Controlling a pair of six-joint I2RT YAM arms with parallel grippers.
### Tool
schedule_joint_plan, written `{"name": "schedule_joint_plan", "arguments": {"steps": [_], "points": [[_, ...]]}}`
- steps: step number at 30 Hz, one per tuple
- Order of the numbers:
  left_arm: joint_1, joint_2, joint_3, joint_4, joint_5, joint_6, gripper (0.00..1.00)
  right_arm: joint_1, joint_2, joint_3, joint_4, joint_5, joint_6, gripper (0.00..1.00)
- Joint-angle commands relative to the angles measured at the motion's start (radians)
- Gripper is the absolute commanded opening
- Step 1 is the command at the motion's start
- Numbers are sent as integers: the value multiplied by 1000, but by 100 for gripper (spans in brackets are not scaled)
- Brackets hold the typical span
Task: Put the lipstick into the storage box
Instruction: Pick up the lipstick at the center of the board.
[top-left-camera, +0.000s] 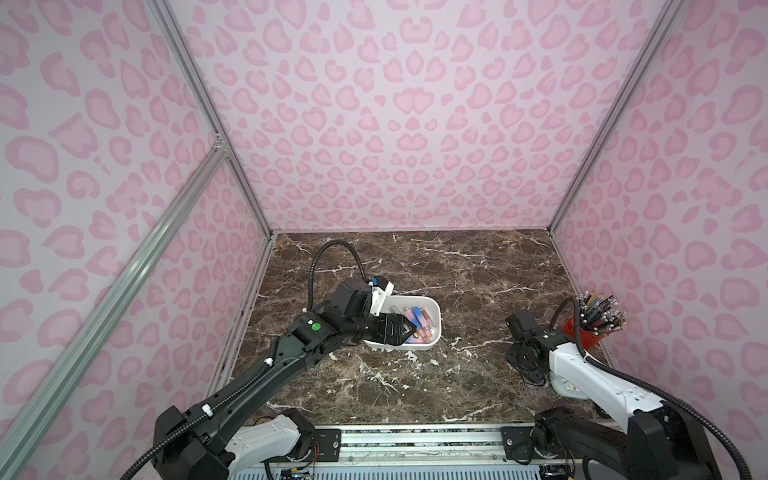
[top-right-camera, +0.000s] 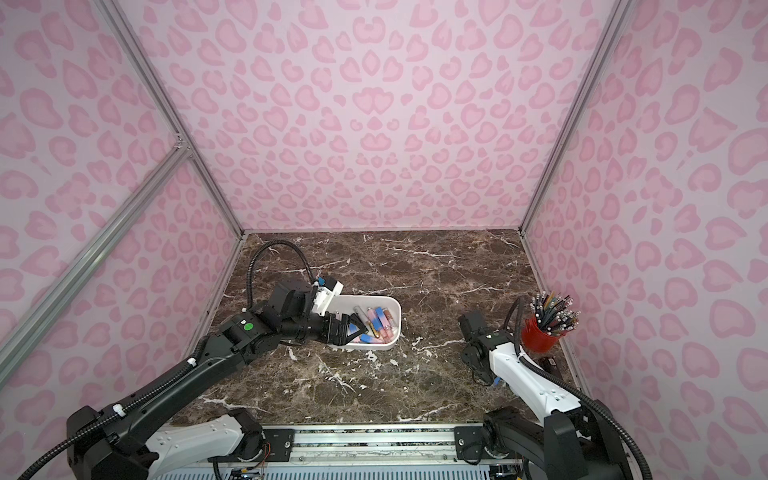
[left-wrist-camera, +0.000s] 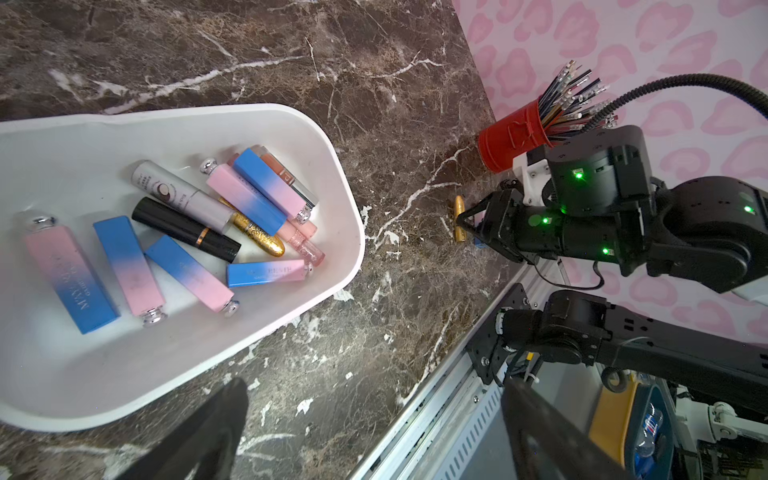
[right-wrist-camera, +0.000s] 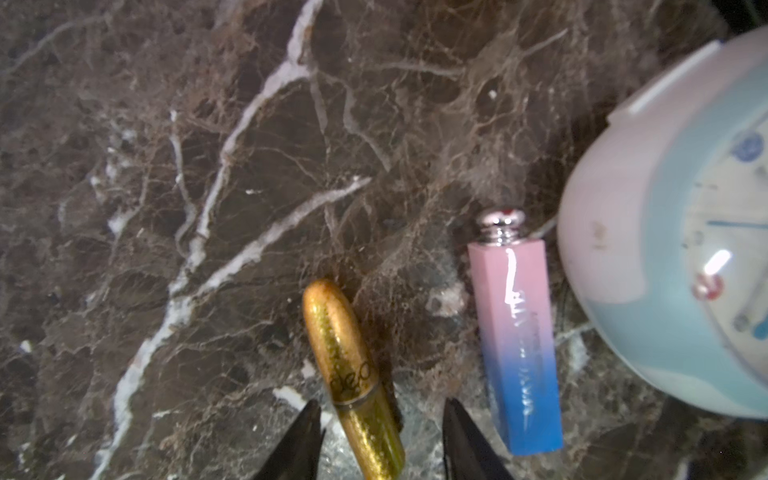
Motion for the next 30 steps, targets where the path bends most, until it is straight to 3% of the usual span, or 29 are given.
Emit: {"name": "schedule_joint_plan", "arguments": {"steps": [1,14,30], "points": [[6,-11,-2,23,9,9,98,-1,30,14,25,-1,-23,41],[11,-17,34,-36,-27,20,98,-2,176,31,111,-32,-72,33],[11,-8,85,-86,-87,12,98,41,187,120,73,-4,-138,25]]}}
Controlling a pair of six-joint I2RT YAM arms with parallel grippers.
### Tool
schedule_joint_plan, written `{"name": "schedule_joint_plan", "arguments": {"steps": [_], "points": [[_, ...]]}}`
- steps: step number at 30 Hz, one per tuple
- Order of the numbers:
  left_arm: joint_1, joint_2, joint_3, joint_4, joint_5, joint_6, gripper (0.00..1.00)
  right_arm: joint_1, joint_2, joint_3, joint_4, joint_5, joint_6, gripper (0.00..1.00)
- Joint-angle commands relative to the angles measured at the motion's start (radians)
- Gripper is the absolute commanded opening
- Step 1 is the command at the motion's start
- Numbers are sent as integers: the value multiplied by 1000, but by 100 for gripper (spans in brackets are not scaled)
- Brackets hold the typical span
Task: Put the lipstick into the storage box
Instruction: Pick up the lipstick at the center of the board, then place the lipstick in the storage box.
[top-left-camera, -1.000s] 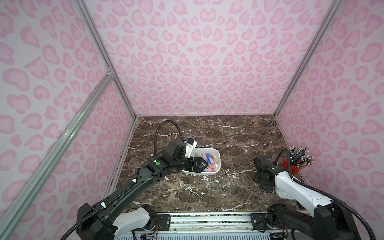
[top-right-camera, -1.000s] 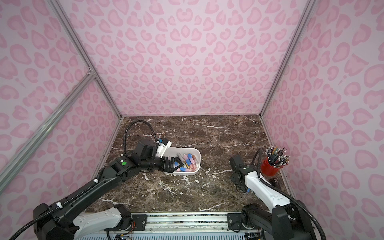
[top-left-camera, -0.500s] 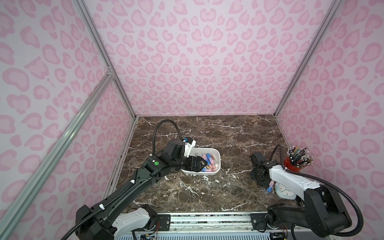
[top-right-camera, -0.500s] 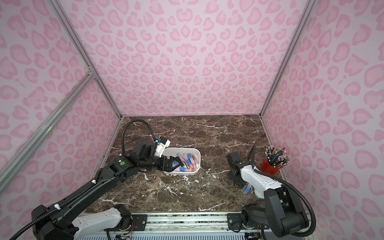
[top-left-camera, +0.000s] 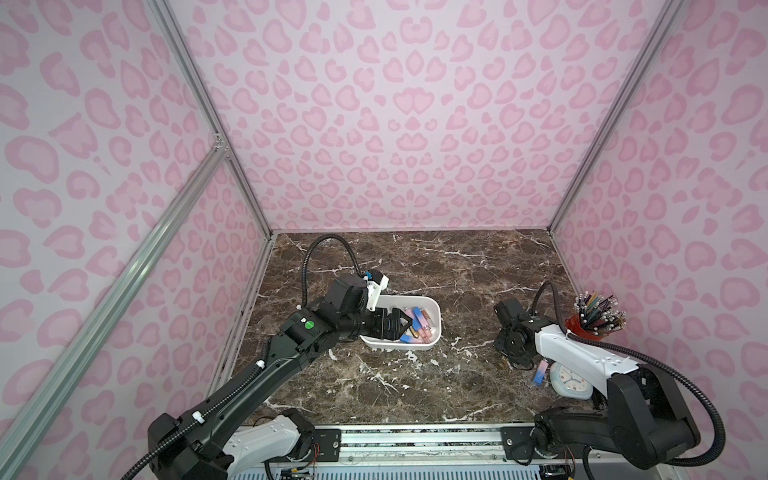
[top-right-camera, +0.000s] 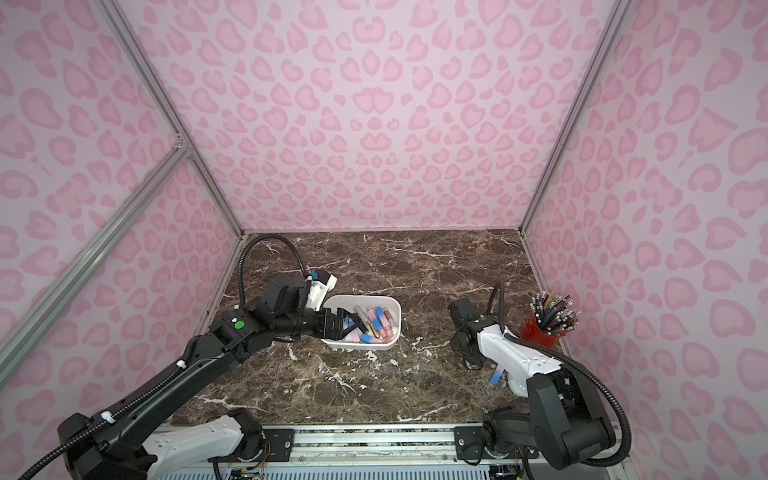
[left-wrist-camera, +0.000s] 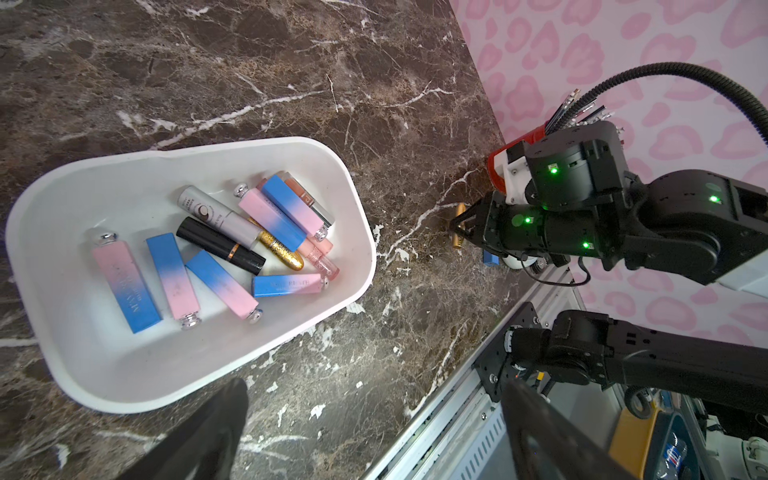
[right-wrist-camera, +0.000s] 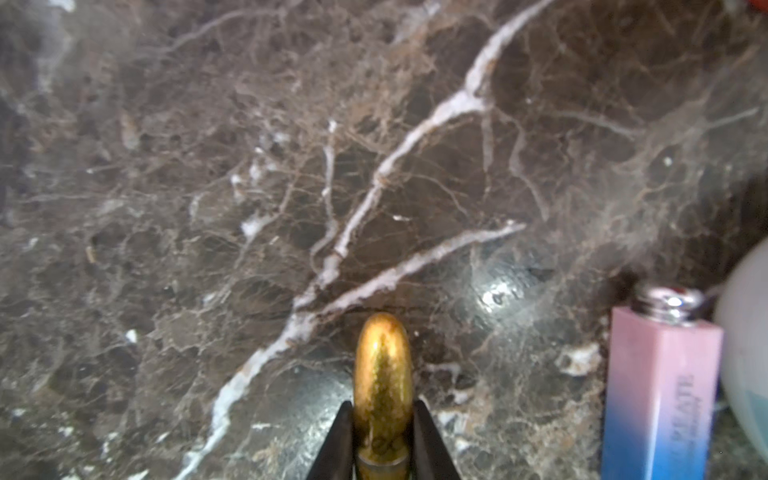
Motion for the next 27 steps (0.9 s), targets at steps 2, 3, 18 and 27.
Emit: {"name": "schedule_joint_plan", "arguments": {"steps": [2,3,18,27], "points": [[2,5,19,-30,-25,6,98,22,9,22,-20,14,-20,25],[2,3,19,-34,-25,7,98,32,10,35,-22,17,-16,24],[2,-121,-37,-95,11,24,98,367,334,581,-95,56,-15,25],[2,-268,-94,-145,-15,13,98,513,588,865,-102,7,-26,25]]}}
